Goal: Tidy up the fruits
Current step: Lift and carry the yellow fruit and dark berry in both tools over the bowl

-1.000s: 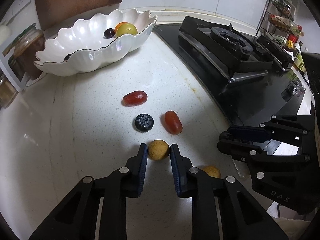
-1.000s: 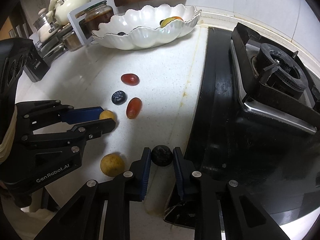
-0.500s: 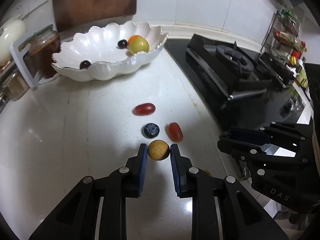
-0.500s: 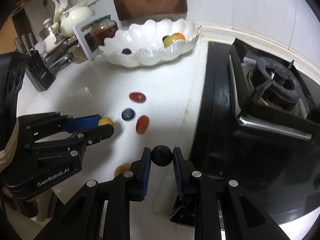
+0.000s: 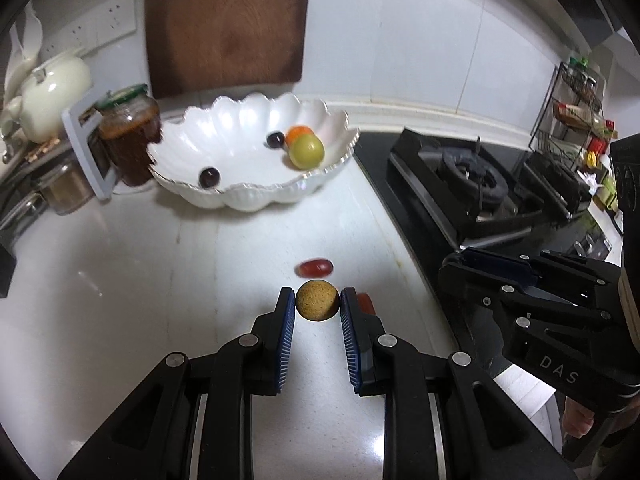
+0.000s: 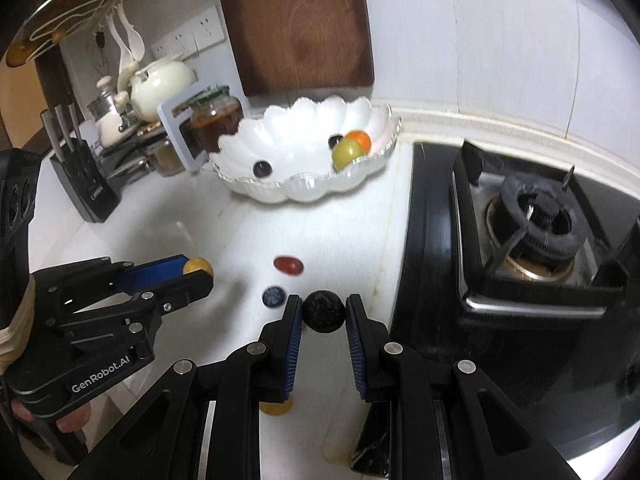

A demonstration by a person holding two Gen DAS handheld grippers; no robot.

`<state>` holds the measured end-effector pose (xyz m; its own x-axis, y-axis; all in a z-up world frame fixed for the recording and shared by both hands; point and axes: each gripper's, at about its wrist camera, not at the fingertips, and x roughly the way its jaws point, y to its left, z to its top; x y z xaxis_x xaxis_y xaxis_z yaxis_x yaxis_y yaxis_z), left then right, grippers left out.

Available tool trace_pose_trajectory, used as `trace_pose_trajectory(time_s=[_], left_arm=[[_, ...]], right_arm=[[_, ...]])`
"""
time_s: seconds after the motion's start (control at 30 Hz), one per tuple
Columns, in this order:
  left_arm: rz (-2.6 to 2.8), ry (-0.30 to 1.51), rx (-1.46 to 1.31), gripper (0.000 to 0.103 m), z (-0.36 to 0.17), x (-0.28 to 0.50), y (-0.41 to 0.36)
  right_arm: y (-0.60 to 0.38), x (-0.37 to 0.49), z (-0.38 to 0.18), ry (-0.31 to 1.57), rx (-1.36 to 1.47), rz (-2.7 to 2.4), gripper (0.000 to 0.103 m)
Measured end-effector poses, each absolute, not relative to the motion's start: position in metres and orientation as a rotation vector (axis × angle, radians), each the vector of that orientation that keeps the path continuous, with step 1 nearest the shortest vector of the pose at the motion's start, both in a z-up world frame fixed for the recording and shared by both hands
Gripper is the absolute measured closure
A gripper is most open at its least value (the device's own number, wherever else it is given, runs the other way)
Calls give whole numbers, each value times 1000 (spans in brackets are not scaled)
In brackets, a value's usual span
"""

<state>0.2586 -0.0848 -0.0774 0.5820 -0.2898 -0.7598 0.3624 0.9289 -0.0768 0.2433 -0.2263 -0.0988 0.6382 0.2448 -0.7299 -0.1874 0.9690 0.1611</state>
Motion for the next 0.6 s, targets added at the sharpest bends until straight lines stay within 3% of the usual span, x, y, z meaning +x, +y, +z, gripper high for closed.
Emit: trace_pose_trajectory(time_s=[0.6], left_arm=[[-281,671,66,79,-24,266,-54]], right_arm=[[-208,266,-49,657,50,250,79]])
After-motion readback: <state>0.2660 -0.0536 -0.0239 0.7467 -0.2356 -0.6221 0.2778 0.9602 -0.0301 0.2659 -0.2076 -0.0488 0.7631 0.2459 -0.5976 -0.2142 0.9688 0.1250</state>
